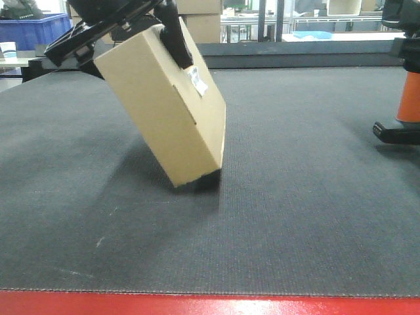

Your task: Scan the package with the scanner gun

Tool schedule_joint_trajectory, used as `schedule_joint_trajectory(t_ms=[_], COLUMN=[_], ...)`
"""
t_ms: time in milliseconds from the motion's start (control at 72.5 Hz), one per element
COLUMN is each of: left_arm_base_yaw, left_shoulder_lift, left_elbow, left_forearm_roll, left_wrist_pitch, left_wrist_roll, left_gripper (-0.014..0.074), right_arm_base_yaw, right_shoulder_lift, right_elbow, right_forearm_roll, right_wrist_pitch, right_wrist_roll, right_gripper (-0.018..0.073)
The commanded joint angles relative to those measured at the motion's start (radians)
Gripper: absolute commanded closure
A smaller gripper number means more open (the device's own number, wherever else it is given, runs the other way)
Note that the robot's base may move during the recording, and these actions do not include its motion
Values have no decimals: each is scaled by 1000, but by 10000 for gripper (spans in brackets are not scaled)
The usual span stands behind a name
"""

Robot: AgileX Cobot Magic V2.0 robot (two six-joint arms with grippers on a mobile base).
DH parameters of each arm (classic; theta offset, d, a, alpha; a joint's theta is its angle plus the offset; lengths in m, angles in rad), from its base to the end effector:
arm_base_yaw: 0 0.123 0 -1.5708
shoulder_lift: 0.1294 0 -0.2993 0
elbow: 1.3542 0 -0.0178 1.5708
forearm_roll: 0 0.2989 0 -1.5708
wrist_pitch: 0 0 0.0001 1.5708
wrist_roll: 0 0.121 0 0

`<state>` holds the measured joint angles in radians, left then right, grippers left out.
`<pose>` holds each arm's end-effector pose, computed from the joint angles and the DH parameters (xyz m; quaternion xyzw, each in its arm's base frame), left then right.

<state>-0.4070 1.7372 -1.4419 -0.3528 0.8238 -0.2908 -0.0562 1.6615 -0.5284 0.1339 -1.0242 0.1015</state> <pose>0.3979 -0.2049 0.2664 -0.0254 0.9520 -0.2361 0.1930 0.3494 -0.0335 0.1621 0.1208 0.7058 -0.0007 0.6980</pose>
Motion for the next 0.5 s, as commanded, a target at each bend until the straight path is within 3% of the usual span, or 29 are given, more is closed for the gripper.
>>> schedule_joint_trajectory(t_ms=[0,235,483], left_arm_base_yaw=[-6,-6,-6], left_shoulder_lift=[-6,-6,-6], left_elbow=[16,39,39], left_forearm_roll=[-12,-12,-12], left_wrist_pitch=[-18,-18,-28], left_wrist_roll=[2,2,2], left_gripper=[707,707,707], right_arm_base_yaw=[0,0,0], right_shoulder_lift=[-5,-5,-5], right_elbow=[-8,-8,-8], right_forearm_roll=[-16,-16,-16], right_wrist_pitch=[-81,-81,-66], right_wrist_roll=[-6,-6,-6], right_gripper=[721,704,313])
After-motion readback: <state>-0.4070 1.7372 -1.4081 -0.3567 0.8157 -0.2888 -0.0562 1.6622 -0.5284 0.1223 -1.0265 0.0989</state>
